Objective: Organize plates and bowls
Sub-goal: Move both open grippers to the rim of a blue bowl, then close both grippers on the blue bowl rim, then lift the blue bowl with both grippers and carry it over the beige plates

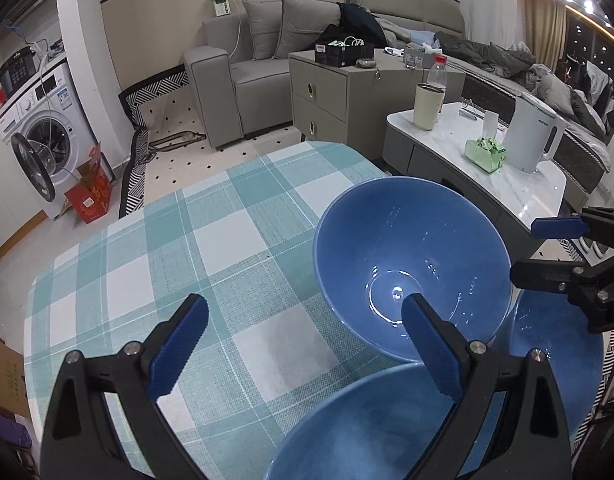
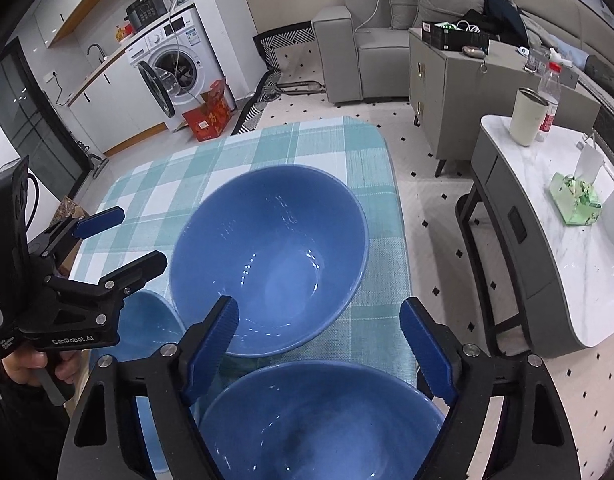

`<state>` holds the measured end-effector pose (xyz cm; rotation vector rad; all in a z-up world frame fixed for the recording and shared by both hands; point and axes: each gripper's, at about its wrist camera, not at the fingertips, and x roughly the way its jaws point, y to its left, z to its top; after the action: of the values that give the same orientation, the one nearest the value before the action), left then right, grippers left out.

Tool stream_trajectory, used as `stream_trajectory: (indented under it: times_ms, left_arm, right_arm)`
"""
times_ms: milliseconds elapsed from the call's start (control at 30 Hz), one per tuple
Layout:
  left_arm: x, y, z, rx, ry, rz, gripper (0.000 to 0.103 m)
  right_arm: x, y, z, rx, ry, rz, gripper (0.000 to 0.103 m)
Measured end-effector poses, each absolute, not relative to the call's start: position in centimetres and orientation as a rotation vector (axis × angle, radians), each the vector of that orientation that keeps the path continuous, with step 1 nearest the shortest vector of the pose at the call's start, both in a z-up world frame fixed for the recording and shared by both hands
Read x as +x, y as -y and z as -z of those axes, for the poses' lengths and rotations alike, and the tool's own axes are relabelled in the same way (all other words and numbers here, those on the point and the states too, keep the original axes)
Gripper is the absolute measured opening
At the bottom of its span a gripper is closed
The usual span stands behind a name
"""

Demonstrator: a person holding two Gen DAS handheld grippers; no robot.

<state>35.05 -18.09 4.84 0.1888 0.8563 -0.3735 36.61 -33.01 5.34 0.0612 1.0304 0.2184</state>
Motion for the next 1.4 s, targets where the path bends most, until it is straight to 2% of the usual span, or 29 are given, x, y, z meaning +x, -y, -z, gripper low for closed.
stream_trajectory:
  times_ms: [167,200,233,300,400,533,700,833,1400]
  left_arm:
    - [35.9,18.3,-4.2,0.170,-0.885,0.384,0.097]
    - [36.0,18.4,-4.1,0.172,-0.887,0.386,0.094]
    - [36.0,18.5,-4.0,0.175,-0.890,0.387,0.088]
    - [36.2,18.7,-3.6,0.181,-0.900,0.389,0.083]
    - [36.3,18.7,-3.1,0.177,-0.922,0.396,0.062]
    - [36.4,19.0,-2.6,0.186,-0.945,0.413,0.045]
    - [36.0,19.4,-2.5,0.199,-0.944,0.441,0.032]
    - [35.7,19.8,-2.6,0.214,-0.943,0.464,0.023]
    - [35.3,20.2,-2.7,0.229,-0.934,0.464,0.023]
  right_arm:
    - [37.3,33.0,-4.2,0.065,-1.054,-0.224,0.074]
    - [37.4,32.9,-4.0,0.064,-1.061,-0.223,0.072]
    - [37.5,32.9,-3.8,0.062,-1.064,-0.224,0.069]
    - [37.7,32.9,-3.5,0.059,-1.072,-0.224,0.064]
    - [37.9,32.9,-3.0,0.064,-1.082,-0.227,0.061]
    - [38.1,32.9,-2.5,0.069,-1.094,-0.237,0.053]
    - [38.2,32.5,-2.1,0.052,-1.099,-0.250,0.040]
    - [38.0,32.3,-2.1,0.034,-1.098,-0.245,0.035]
    - [37.6,32.1,-2.5,0.009,-1.079,-0.228,0.032]
